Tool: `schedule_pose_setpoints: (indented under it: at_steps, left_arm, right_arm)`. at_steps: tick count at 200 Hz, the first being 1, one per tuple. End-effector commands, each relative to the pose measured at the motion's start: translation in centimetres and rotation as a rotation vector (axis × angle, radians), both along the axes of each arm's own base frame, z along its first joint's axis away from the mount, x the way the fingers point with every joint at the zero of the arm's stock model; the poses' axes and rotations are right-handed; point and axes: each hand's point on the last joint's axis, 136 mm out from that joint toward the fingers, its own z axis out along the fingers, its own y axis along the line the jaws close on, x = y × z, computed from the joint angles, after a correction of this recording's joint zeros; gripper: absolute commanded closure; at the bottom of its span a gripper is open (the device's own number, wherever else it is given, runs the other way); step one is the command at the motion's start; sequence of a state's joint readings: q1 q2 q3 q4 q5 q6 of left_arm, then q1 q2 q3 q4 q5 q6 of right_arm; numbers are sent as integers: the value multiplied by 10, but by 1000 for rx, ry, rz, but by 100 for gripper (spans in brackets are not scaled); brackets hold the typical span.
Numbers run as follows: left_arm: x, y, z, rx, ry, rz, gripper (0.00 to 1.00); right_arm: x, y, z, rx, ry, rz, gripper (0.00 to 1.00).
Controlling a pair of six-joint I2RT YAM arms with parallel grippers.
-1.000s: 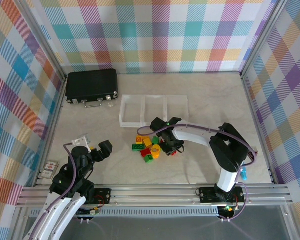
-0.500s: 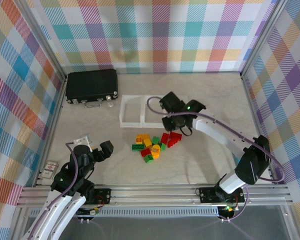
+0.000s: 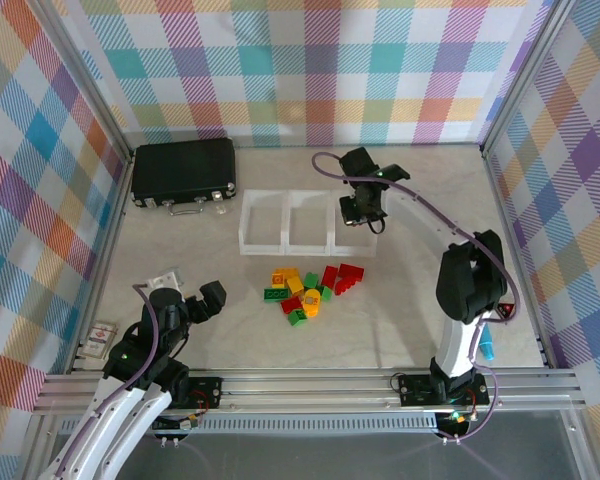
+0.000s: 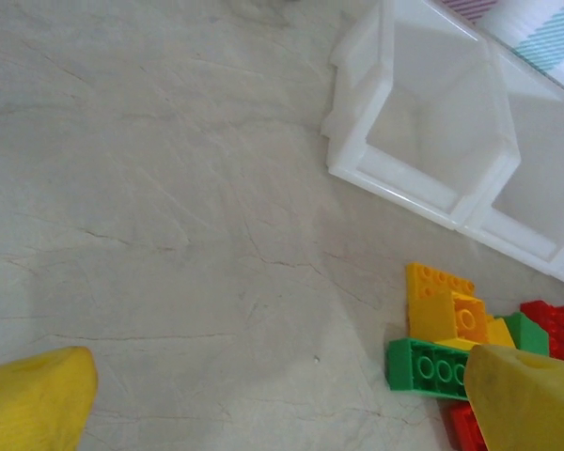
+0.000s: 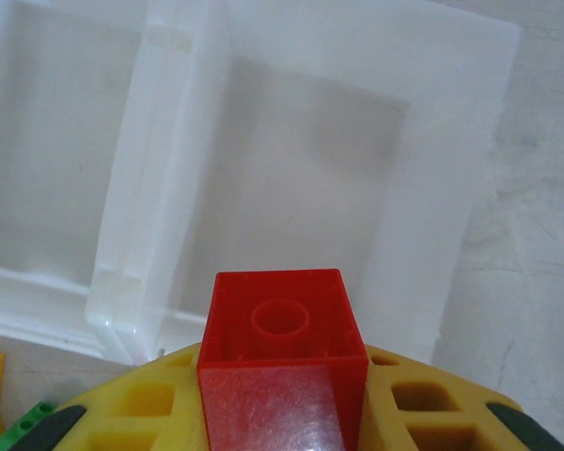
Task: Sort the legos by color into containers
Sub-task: Place the lego in the container.
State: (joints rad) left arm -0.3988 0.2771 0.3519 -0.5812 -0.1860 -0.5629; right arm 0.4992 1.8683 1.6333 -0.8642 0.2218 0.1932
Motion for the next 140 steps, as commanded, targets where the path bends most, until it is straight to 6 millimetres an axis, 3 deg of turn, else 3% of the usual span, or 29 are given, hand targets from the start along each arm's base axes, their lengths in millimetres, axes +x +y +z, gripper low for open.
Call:
schedule_pose_setpoints:
  at_steps: [1, 70, 140]
  left_arm:
    - [-2, 12, 11, 15, -22, 62, 0]
    - [-6, 12, 20, -29, -85, 60, 0]
    - [-8, -4, 19, -75, -68, -16, 0]
  right_arm:
    - [10, 13, 3, 35, -11, 35, 77]
    - [20, 14, -30, 37, 45, 24, 75]
    - [20, 16, -49, 36, 90, 14, 67]
